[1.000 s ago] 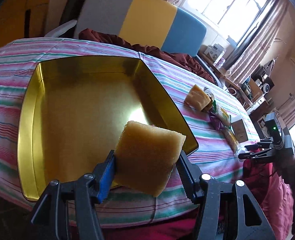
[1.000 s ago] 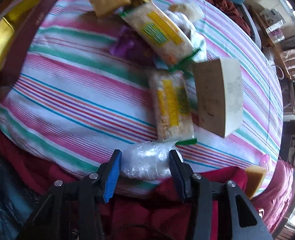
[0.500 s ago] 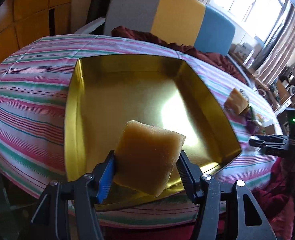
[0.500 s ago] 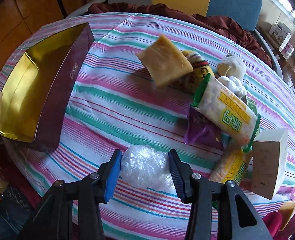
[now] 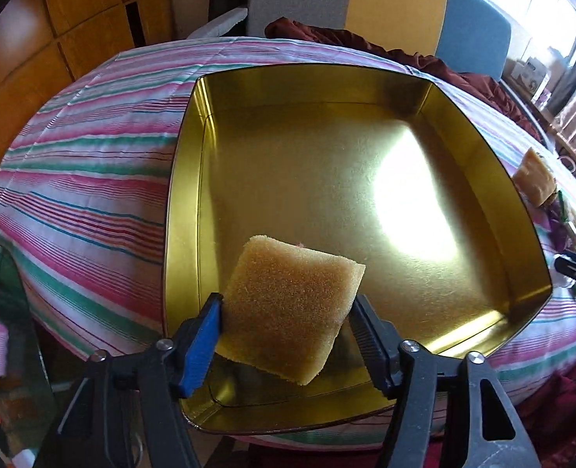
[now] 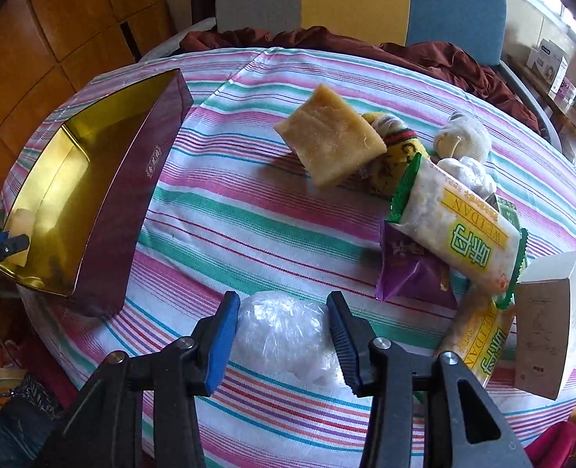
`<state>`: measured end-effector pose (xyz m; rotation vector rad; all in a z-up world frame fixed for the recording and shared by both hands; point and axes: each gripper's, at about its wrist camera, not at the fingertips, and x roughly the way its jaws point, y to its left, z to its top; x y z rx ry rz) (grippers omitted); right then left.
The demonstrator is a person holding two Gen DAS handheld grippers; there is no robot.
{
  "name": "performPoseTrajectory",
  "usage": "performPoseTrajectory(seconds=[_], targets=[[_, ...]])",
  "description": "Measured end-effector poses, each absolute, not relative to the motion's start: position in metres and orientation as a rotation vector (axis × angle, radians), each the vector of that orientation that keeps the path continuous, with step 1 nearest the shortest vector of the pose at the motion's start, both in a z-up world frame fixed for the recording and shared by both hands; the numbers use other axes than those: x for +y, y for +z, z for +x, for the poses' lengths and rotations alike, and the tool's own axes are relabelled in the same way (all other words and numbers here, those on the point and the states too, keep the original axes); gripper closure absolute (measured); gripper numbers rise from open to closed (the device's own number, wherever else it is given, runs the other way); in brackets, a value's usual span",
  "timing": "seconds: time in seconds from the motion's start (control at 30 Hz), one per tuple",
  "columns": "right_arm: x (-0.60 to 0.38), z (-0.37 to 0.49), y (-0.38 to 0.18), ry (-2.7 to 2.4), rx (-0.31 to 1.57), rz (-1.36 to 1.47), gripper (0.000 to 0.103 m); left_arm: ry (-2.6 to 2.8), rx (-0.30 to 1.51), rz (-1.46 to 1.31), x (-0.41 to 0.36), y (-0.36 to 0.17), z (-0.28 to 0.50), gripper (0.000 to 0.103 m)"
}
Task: Organize objects
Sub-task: 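Lower the sponge into the gold tray and open the left gripper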
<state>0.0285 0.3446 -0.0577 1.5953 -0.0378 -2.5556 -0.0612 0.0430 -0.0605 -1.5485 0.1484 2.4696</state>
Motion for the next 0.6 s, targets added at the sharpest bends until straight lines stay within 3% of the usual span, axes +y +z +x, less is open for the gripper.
performPoseTrajectory(seconds=[0.17,0.6], targets=[[0.344,0.029,-0.061,-2.559,-0.038,1.578,0.057,2.492,0.170,-1.524,0.049,-0.060,-0.055,0.021],[0.337,0.032,-0.054,-2.587,-0.088,1.572,0.059,2.644,0.103,-1.259,0.038,-0.019,-0.033,0.019]])
